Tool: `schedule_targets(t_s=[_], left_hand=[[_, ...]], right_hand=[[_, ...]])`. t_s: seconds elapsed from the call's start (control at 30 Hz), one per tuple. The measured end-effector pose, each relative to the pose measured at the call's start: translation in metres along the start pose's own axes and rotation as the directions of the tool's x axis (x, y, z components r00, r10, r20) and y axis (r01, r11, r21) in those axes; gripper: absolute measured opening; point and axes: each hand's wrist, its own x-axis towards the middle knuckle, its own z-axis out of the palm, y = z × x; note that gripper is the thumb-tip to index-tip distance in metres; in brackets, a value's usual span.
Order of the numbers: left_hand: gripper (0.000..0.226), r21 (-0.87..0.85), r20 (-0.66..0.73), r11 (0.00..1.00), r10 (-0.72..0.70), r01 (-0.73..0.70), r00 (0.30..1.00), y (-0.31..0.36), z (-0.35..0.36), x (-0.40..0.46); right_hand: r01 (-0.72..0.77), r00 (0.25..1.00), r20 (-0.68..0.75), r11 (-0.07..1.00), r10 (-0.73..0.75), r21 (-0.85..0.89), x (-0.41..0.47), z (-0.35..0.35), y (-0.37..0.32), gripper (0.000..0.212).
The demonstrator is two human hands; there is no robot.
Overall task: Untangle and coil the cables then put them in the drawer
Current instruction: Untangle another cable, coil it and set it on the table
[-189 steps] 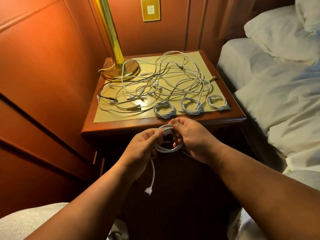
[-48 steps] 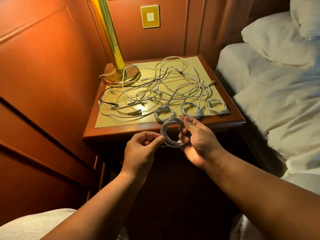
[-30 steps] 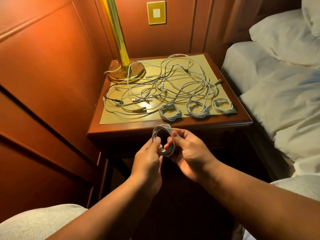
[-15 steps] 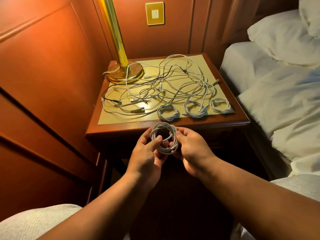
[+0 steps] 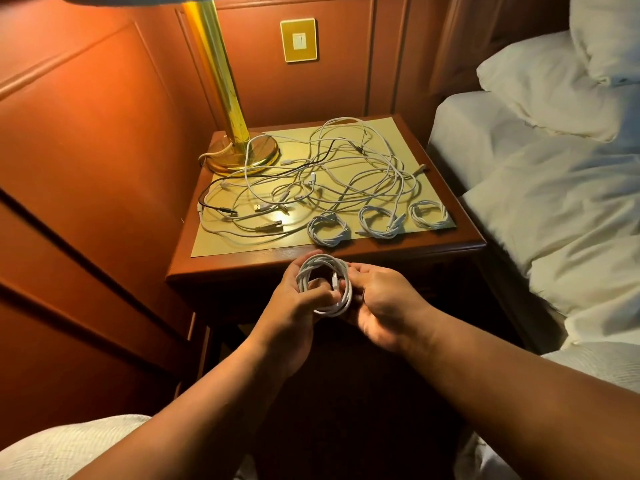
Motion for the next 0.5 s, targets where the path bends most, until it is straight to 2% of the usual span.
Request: schedule_targets(t_s=[0.13,0.2,0.27,0.33,0.4,0.5], left_hand=[[0.075,0.000,-0.061,0.999,0.033,-0.033,0.998,0.000,0.009,-0.011],[0.068,-0.013,-0.064,0.997,0.075,-0.076,0.995,0.002,0.015,-0.020],[0.061,-0.038,-0.056,0.991,0.122,-0.124,0.991,0.009,0.020,-0.031],[0.054,-0.059,-0.052,0.985,0.159,-0.162,0.986,0.018,0.026,-0.043],[0.052,-0.102,-0.043,0.980,0.170,-0.173,0.985,0.025,0.032,-0.054],[0.056,-0.177,-0.068,0.962,0.199,-0.209,0.978,0.032,0.040,-0.071]], right_hand=[[0.136,0.989,0.068,0.989,-0.132,-0.060,-0.017,-0.001,-0.008,0.031],[0.214,0.972,0.132,0.967,-0.196,-0.140,-0.029,-0.002,-0.013,0.028],[0.282,0.953,0.186,0.927,-0.240,-0.247,-0.039,-0.003,-0.015,0.038],[0.334,0.937,0.215,0.881,-0.274,-0.334,-0.051,-0.003,-0.017,0.037],[0.373,0.924,0.231,0.855,-0.306,-0.360,-0.062,-0.002,-0.021,0.032],[0.392,0.913,0.250,0.867,-0.323,-0.309,-0.082,0.001,-0.029,0.025]])
